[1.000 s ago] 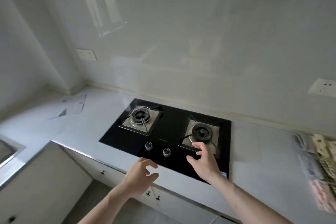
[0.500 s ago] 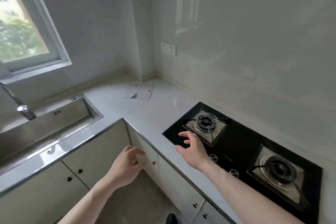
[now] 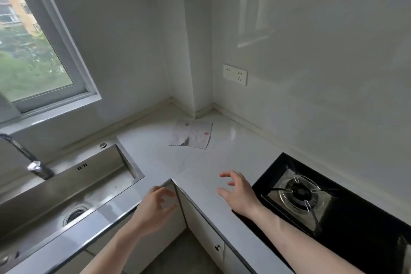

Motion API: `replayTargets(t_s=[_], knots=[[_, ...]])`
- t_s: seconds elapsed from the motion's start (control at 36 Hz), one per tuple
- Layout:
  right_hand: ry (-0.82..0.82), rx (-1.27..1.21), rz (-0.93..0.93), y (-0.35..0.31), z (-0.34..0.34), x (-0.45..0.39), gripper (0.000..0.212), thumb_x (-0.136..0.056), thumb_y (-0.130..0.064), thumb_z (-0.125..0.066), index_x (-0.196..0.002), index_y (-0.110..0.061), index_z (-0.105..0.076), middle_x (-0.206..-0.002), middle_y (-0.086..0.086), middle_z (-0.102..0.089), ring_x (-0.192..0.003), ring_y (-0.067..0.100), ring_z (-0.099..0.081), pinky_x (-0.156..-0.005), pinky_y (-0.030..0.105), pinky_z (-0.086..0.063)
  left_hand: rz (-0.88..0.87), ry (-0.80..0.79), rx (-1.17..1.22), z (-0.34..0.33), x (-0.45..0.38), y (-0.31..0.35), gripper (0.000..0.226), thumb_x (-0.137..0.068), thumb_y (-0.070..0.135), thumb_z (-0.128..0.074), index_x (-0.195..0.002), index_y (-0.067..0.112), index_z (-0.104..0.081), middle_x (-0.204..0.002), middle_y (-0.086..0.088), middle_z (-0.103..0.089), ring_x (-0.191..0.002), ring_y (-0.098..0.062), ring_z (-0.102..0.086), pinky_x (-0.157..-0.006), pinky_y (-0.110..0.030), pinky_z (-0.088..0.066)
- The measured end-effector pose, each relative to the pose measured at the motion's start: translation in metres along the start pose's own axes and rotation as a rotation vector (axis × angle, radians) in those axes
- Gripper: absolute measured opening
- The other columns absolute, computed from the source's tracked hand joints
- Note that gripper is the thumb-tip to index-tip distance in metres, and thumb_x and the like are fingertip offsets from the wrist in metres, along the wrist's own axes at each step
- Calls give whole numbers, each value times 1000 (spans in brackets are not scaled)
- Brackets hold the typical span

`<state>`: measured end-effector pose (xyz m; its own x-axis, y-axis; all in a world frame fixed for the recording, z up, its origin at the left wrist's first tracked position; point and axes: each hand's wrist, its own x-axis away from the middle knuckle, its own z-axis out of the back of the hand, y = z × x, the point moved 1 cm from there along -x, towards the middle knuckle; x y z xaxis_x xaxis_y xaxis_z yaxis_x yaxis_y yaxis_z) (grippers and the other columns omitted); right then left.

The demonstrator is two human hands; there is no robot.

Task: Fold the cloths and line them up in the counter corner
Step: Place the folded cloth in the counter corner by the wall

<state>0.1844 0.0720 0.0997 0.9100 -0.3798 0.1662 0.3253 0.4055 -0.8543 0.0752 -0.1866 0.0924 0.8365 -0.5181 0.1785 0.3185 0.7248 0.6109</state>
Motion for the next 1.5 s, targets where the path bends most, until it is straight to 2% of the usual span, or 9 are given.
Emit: replayTargets(t_s=[0.19,0.36,0.53,0.86,1.03,1.17,1.36,1.44,1.5], knots=[[-8,32,-7,-11,-6,-58,32,-89,-29,-67,-118,-37,-55,-127,-13,-47,-117,8,-50,-89,21,-41,-3,-71,-86,13,-71,-30,23,-87,34,-71,-102,45,-57,-123,11,-51,-102,-6,-59,-92,-21,-47],[35,37,-57,-12,-17,-100,30,-90,-32,-68,-114,-42,-53,-127,-17,-48,-117,5,-50,-85,18,-42,-6,-149,-175,28,-151,-51,21,-92,36,-67,-109,40,-57,-136,9,-47,-120,-14,-54,-100,-25,-43],[114,13,-157,-12,-34,-134,27,-89,-32,-66,-110,-44,-53,-129,-19,-47,-119,4,-50,-83,18,-44,-38,-288,-321,35,-244,-72,40,-92,36,-67,-129,26,-60,-147,0,-41,-130,-19,-50,-107,-23,-35],[257,-16,-333,-29,-75,-177,27,-91,-32,-63,-112,-45,-53,-129,-20,-46,-120,1,-49,-73,10,-44,-89,-507,-519,29,-373,-90,62,-93,35,-61,-151,25,-43,-166,-8,-9,-149,-34,-23,-118,-37,-30],[346,-56,-401,-30,-91,-165,29,-91,-33,-64,-113,-47,-52,-131,-25,-45,-120,-2,-49,-81,13,-44,-100,-562,-626,16,-412,-95,66,-92,31,-54,-155,29,-35,-168,-9,-1,-153,-34,-12,-120,-43,-28],[429,-81,-478,-31,-99,-144,32,-91,-34,-64,-117,-46,-50,-131,-27,-44,-121,-3,-49,-78,12,-44,-120,-639,-640,-4,-440,-98,74,-88,32,-56,-157,26,-31,-167,-2,-10,-150,-32,-25,-119,-40,-31],[485,-88,-545,-25,-108,-137,33,-89,-34,-65,-117,-46,-53,-130,-26,-47,-117,-4,-51,-86,17,-49,-283,-629,-567,-2,-442,-84,72,-85,24,-45,-156,29,-35,-149,-8,-50,-135,-27,-47,-112,-33,-39],[470,-75,-547,-27,-111,-145,33,-91,-33,-65,-118,-45,-52,-129,-25,-47,-117,-3,-51,-78,14,-49,-377,-507,-428,12,-426,-70,38,-90,22,-54,-124,23,-69,-130,-2,-66,-120,-23,-60,-99,-28,-46],[460,-66,-545,-28,-114,-151,34,-92,-33,-65,-120,-45,-51,-130,-23,-47,-117,-3,-51,-79,14,-48,-427,-418,-292,26,-415,-60,15,-90,26,-65,-101,26,-75,-114,5,-74,-106,-20,-68,-91,-27,-49]])
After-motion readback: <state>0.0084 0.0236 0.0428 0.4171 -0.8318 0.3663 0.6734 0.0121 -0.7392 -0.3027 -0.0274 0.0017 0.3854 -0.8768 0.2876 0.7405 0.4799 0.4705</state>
